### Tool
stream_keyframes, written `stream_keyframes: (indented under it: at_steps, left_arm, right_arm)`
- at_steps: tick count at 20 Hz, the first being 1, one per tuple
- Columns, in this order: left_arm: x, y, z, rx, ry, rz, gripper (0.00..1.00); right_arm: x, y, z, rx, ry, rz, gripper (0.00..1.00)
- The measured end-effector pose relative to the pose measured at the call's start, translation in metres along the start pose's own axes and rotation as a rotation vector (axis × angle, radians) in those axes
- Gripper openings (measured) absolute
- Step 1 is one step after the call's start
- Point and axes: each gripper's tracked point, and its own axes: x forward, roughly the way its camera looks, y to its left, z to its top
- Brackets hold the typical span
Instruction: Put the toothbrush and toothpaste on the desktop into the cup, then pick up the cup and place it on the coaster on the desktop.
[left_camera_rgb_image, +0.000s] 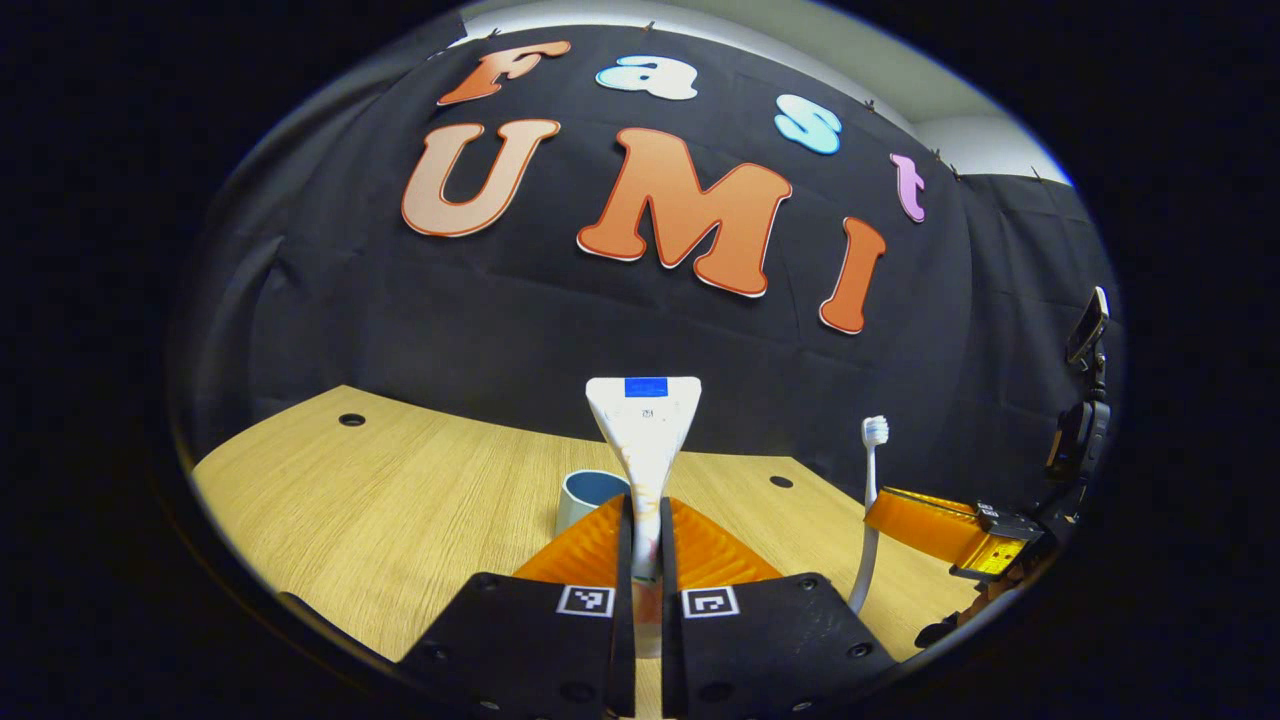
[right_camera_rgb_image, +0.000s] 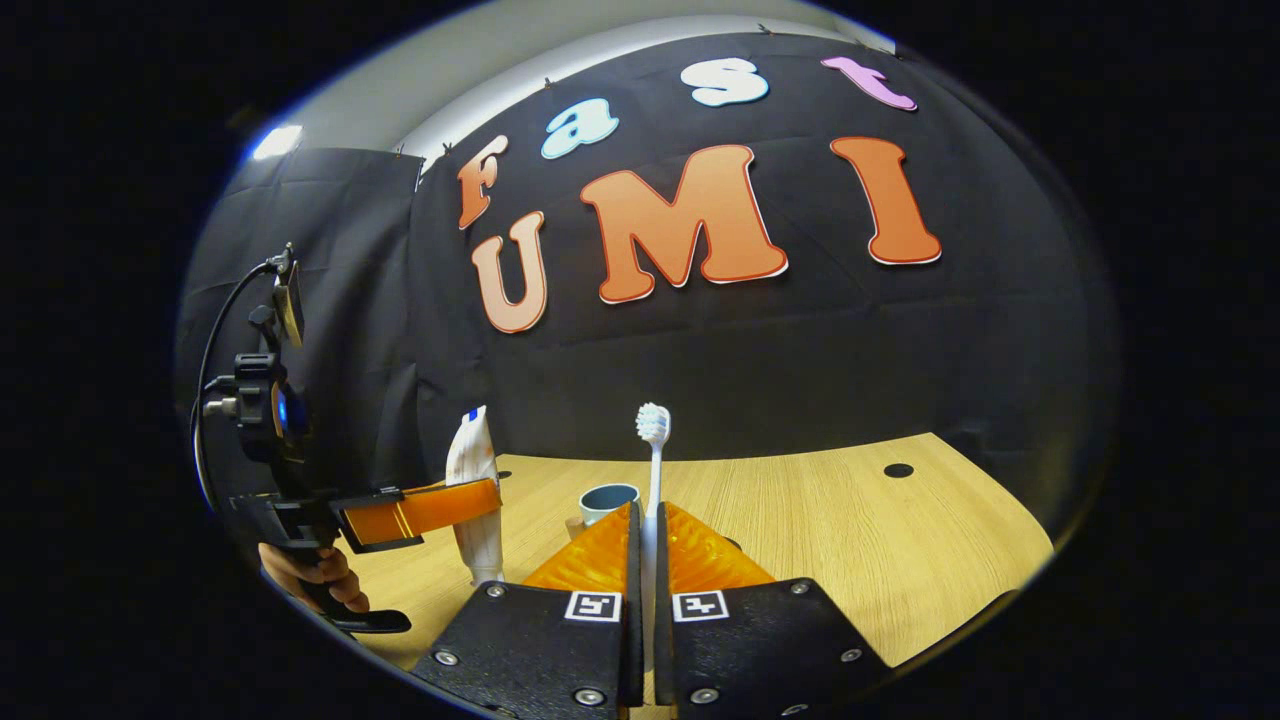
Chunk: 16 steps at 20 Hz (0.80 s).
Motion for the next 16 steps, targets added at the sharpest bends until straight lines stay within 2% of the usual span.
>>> stream_keyframes:
  at_steps: [4,16]
  left_arm:
    - [-0.001,-0.007,0.010,0.013,-0.035,-0.010,0.10]
    - [-0.006,-0.007,0.004,0.019,-0.028,-0.006,0.10]
  right_arm:
    - [-0.002,0.001,0.005,0.005,-0.029,0.004,0.04]
    - [-0.004,0.001,0.008,0.004,-0.049,-0.006,0.05]
